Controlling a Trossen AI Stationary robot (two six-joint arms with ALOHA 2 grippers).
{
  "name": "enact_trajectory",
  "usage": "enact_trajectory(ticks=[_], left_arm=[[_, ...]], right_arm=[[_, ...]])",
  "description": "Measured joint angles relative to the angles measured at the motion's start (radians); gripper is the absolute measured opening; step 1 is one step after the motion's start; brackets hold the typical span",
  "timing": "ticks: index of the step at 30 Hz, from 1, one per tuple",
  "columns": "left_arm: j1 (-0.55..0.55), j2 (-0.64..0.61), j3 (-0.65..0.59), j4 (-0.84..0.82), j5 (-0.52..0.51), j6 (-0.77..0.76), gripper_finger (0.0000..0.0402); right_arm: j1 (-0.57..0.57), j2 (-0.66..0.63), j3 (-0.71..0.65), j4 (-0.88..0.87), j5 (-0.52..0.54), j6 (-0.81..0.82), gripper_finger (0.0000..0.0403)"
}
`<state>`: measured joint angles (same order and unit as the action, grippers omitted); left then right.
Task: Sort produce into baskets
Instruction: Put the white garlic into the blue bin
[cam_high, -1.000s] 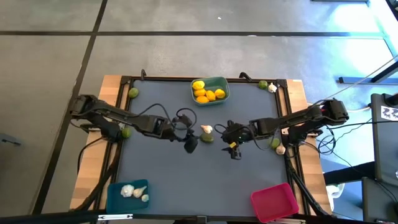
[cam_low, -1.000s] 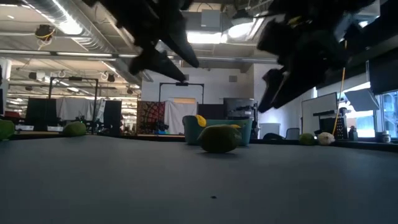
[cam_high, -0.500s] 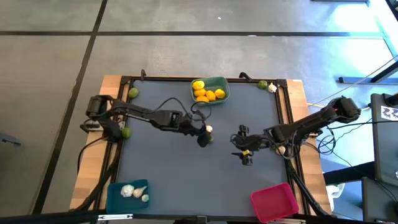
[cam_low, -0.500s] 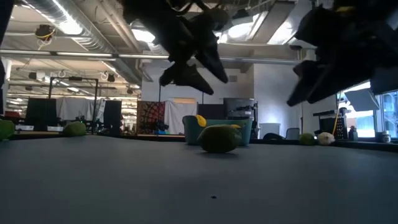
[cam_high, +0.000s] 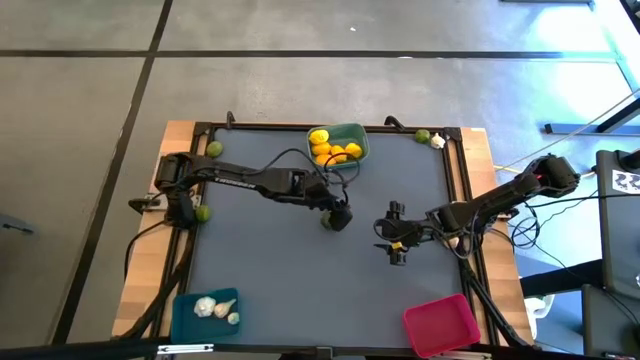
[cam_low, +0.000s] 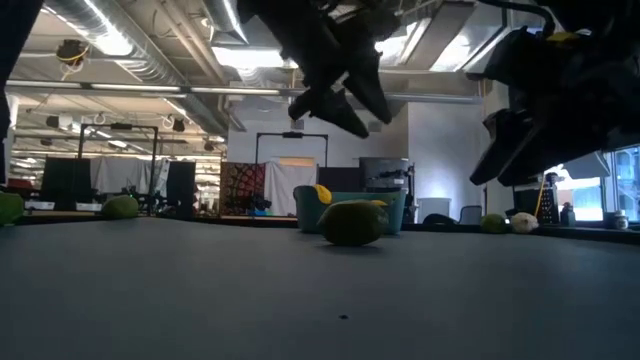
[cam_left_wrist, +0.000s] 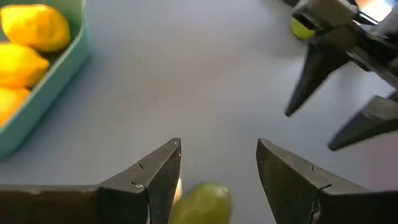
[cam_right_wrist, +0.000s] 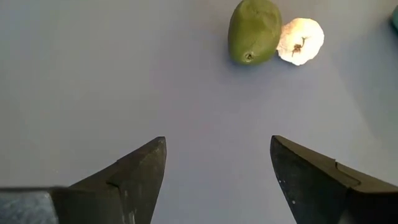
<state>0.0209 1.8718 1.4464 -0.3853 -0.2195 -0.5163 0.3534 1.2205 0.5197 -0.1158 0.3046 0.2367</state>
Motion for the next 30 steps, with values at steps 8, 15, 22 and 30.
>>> enact_trajectory(ticks=[8,15,22,30], left_arm=[[0.035,0.043,0.0,0.006,0.0,-0.006,0.0234],[0.035,0.081,-0.001,-0.015,-0.001,-0.036,0.0288],[0.041,0.126,-0.002,-0.036,-0.03,-0.086,0.029],[0.046,0.181,-0.002,-0.051,-0.044,-0.104,0.029]], right_arm=[[0.0,0.001,0.0,0.007,0.0,0.003,0.0287],[0.0,0.001,0.0,0.011,0.001,0.002,0.0287],[0.0,0.001,0.0,0.013,0.002,0.002,0.0287],[0.0,0.001,0.0,0.01,0.002,0.002,0.0287]])
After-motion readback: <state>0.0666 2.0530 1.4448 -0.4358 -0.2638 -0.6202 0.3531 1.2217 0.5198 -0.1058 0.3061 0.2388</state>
